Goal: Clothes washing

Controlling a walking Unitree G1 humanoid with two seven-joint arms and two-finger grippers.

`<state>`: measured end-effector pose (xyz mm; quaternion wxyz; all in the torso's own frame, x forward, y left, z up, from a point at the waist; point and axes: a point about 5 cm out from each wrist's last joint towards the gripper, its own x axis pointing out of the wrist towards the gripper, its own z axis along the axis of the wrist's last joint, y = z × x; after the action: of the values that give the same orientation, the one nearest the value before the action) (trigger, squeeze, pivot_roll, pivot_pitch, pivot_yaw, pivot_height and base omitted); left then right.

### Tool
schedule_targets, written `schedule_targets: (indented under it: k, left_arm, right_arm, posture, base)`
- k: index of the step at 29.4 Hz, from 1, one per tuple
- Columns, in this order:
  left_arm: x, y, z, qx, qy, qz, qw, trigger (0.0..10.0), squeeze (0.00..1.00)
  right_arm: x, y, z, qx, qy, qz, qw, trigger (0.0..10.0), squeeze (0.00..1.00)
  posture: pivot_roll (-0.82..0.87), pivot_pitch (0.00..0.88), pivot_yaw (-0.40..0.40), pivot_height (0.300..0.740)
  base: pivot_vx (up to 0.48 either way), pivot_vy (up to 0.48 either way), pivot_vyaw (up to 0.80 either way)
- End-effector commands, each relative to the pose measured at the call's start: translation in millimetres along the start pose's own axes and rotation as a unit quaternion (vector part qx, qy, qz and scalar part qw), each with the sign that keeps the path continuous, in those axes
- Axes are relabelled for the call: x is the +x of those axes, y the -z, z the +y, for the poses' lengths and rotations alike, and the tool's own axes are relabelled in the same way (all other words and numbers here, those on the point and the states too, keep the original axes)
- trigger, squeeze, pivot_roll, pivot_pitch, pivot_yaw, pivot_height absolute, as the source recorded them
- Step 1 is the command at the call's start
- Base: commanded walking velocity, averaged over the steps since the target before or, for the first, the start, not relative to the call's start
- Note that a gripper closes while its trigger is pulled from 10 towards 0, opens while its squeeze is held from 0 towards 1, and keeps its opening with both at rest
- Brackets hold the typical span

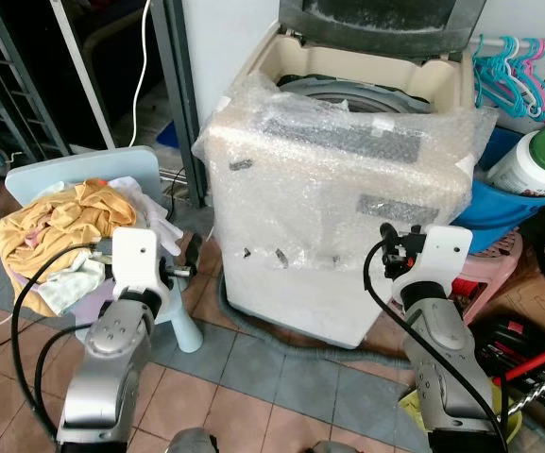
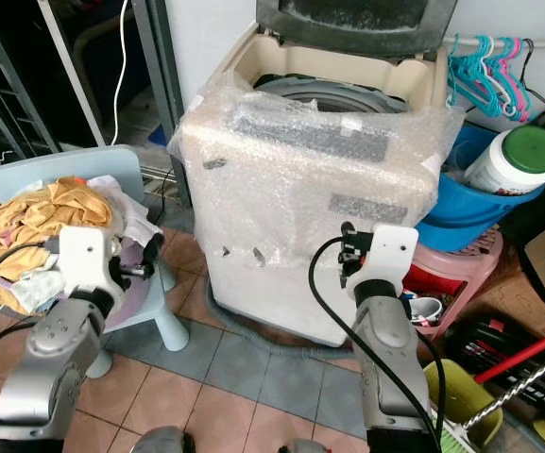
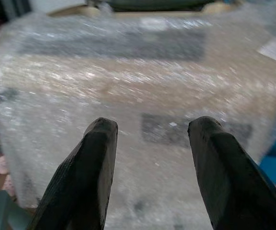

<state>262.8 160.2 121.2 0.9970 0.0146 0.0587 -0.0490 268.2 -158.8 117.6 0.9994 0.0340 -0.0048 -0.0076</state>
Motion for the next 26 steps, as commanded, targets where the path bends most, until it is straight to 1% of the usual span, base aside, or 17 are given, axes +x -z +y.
schedule_targets:
  k: [1,6,10,11,12,13,14,17,18,26]
  left_arm:
    - [-3.2,5,2.3,0.001,-0.012,0.003,1.000,10.0,0.00]
    - [-8.0,9,1.0,-0.009,-0.015,0.012,1.000,10.0,0.00]
    - [-7.5,9,-1.6,-0.012,-0.006,0.008,1.000,10.0,0.00]
    - [-7.5,9,-1.3,-0.010,-0.008,0.006,1.000,10.0,0.00]
    - [-7.1,11,-0.4,-0.009,-0.014,0.015,1.000,10.0,0.00]
    - [-7.1,17,1.2,-0.011,-0.026,0.035,0.999,10.0,0.00]
    - [-7.6,18,1.1,-0.013,-0.026,0.036,0.999,10.0,0.00]
    - [-7.5,17,-0.2,-0.011,-0.020,0.026,0.999,10.0,0.00]
    - [-6.9,15,-1.4,-0.010,-0.018,0.021,1.000,10.0,0.00]
    - [-4.7,10,-4.8,-0.013,-0.017,0.012,1.000,10.0,0.00]
  right_arm:
    - [-1.1,0,3.6,-0.009,-0.011,-0.004,1.000,10.0,1.00]
    - [-4.2,0,5.9,-0.008,-0.021,-0.010,1.000,10.0,1.00]
    - [-5.5,-2,4.4,-0.008,-0.024,-0.016,1.000,10.0,1.00]
    - [-6.3,-2,4.7,-0.001,-0.028,-0.020,0.999,10.0,1.00]
    - [-6.8,-3,4.7,0.008,-0.029,-0.023,0.999,10.0,1.00]
    - [-7.6,-2,3.8,0.022,-0.027,-0.028,0.999,10.0,1.00]
    - [-8.1,-1,1.3,0.021,-0.015,-0.031,0.999,10.0,1.00]
    - [-7.2,-1,1.6,0.012,-0.019,-0.035,0.999,10.0,1.00]
    - [-7.0,-1,4.4,0.010,-0.030,-0.038,0.999,10.0,1.00]
    - [-6.3,-1,4.2,0.020,-0.041,-0.038,0.998,10.0,1.00]
  posture:
    - [0.02,0.000,-0.022,0.740]
    - [0.01,0.000,-0.023,0.740]
    - [0.01,0.000,-0.023,0.740]
    - [0.01,0.000,-0.023,0.740]
    - [0.01,0.000,-0.021,0.740]
    - [0.00,0.000,-0.015,0.740]
    - [0.00,0.000,-0.015,0.740]
    - [0.00,0.000,-0.017,0.740]
    - [0.00,0.000,-0.019,0.740]
    - [0.00,0.000,-0.026,0.740]
  base:
    - [0.000,0.000,0.00]
    - [0.000,0.000,0.00]
    - [0.000,0.000,0.00]
    - [0.000,0.000,0.00]
    - [0.000,0.000,0.00]
    - [0.000,0.000,0.00]
    - [0.000,0.000,0.00]
    - [0.000,0.000,0.00]
    - [0.000,0.000,0.00]
    - [0.000,0.000,0.00]
